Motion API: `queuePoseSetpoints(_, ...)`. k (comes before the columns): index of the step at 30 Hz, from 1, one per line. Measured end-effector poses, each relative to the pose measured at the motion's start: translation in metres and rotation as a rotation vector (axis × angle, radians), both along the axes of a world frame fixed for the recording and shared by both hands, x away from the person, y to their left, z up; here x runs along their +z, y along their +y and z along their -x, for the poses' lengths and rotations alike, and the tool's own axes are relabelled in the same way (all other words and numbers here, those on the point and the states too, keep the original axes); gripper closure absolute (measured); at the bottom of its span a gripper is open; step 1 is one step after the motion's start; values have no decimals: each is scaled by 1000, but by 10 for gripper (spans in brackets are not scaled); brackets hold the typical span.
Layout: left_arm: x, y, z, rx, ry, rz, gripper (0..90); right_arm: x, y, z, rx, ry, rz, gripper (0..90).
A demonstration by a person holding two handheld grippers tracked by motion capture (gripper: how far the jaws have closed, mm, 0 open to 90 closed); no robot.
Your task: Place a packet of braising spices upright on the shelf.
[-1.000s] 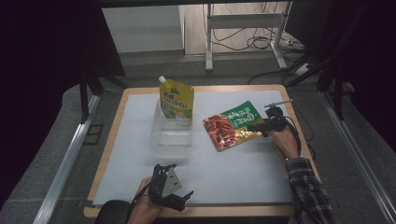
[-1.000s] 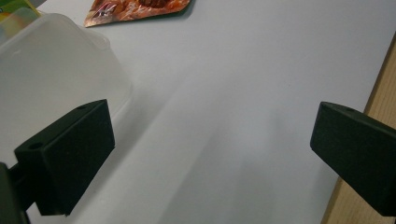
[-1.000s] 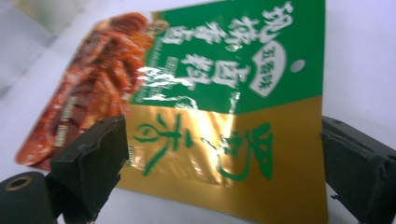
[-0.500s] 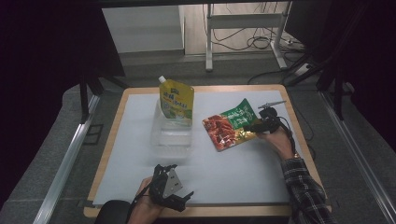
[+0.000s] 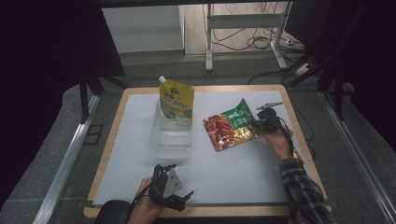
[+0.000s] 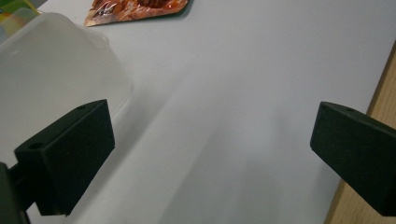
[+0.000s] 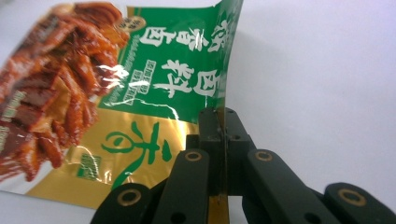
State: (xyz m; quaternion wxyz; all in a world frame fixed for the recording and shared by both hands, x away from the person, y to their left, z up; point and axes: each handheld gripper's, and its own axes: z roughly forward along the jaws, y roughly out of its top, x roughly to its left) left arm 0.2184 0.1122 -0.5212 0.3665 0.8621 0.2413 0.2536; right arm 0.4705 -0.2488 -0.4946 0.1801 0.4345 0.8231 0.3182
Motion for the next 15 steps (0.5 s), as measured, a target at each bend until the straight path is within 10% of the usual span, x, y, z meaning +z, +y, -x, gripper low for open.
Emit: queuePoseSetpoints(15,1,1,0,8,-7,7,0,30,0,12,56,-74,-68,888)
